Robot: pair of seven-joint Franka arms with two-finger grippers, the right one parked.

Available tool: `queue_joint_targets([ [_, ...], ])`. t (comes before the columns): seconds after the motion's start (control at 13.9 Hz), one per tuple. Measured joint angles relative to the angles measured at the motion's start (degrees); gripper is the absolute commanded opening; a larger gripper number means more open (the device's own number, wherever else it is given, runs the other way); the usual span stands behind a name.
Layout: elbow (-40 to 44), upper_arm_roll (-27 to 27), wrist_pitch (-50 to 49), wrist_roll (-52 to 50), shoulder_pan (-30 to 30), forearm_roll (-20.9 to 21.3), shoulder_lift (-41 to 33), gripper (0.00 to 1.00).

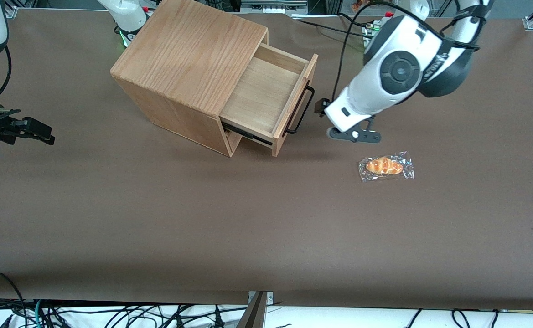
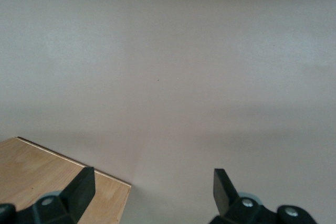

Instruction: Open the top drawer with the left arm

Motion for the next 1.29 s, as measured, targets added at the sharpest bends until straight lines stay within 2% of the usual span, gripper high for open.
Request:
queue_joint_targets([
  [0.36,1.9,0.4,-2.6,0.0,5.7,0.3,-0.2,1.00],
  [0.93,7.3,0.8,-8.4,0.0,12.3,3.4,-0.4,1.00],
  [1.29,8.1,1.7,-8.8,0.1,14.4,6.7,-0.5,1.00],
])
